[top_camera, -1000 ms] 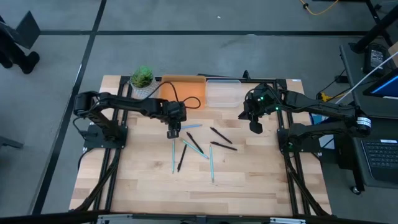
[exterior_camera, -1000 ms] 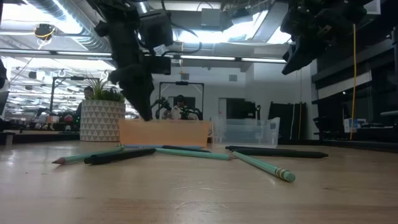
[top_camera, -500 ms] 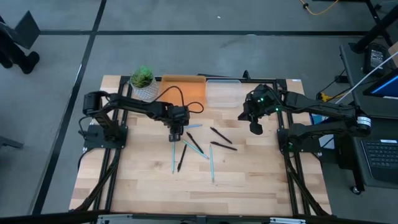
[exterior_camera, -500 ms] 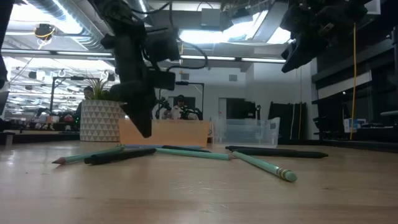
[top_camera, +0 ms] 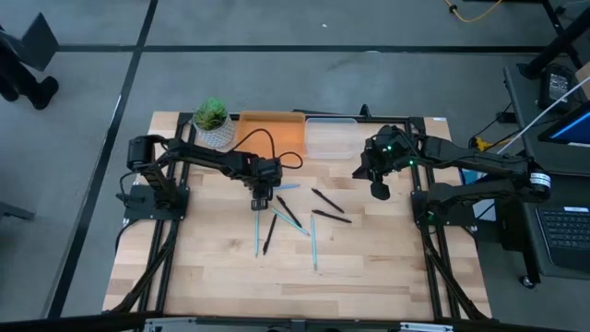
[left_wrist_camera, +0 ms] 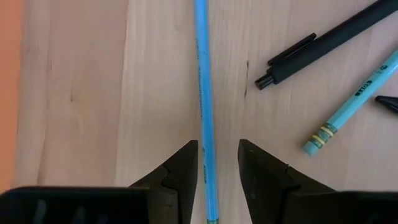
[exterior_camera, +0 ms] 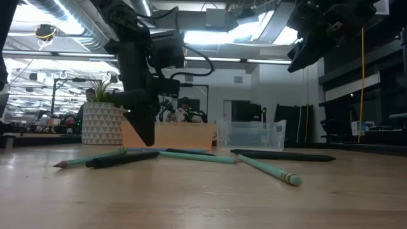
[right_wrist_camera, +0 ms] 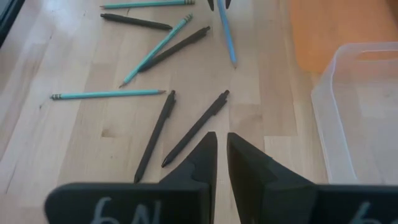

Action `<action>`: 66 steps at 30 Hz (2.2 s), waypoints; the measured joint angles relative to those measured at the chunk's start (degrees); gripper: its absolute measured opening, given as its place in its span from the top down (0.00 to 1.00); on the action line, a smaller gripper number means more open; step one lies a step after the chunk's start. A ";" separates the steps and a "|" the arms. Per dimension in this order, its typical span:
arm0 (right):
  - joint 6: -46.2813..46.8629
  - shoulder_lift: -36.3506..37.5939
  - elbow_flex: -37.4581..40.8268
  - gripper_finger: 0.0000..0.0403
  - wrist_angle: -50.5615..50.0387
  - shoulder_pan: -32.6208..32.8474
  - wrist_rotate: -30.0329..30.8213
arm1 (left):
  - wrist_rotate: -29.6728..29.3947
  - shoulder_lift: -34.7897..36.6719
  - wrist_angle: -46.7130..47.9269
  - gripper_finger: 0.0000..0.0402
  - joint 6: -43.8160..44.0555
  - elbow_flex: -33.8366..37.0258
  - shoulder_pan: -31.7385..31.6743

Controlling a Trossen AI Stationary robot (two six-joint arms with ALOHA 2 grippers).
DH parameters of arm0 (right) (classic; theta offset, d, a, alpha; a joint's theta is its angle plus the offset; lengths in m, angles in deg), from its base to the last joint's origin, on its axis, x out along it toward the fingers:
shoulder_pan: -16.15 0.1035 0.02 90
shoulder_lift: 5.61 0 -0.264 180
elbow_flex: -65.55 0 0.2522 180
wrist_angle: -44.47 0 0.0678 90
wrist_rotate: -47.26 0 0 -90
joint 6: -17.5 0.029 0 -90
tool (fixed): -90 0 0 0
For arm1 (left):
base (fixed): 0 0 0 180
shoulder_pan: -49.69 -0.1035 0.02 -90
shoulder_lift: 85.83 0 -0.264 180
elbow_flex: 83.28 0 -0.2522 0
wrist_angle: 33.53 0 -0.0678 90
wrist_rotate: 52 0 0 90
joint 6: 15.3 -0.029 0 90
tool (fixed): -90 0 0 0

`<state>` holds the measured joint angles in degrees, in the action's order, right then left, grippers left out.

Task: Sort pens & pencils
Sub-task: Put the blue pencil into the orange bin

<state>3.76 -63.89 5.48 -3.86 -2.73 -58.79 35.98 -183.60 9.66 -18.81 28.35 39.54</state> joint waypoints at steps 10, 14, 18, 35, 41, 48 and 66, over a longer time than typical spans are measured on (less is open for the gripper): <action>0.15 -0.02 0.00 0.90 -0.04 0.00 -0.01 | 0.39 -1.37 -0.72 0.73 0.44 -0.04 0.00; 0.15 0.00 0.00 0.90 -0.04 0.00 -0.01 | 2.77 -2.31 -0.85 0.73 1.49 -0.09 -0.07; 0.15 -0.02 0.00 0.90 -0.09 -0.02 -0.01 | 3.98 -3.72 -0.76 0.73 1.62 -0.29 -0.09; 0.17 -0.02 0.00 0.90 -0.07 -0.02 -0.03 | 3.94 -4.57 -0.74 0.75 1.86 -0.15 -0.07; 0.17 -0.02 0.00 0.90 -0.07 -0.01 -0.03 | 3.76 -4.57 -0.90 0.81 1.92 -0.11 -0.09; 0.17 -0.02 0.00 0.90 -0.07 -0.01 -0.02 | 3.86 -4.59 -1.11 0.91 1.90 -0.11 -0.09; 0.17 -0.04 0.00 0.90 -0.07 -0.01 -0.02 | 4.00 -4.59 -0.94 0.97 1.90 -0.09 -0.09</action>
<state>3.94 -63.94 5.48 -3.92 -2.73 -58.81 39.98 -188.19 8.72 -16.91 28.27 39.45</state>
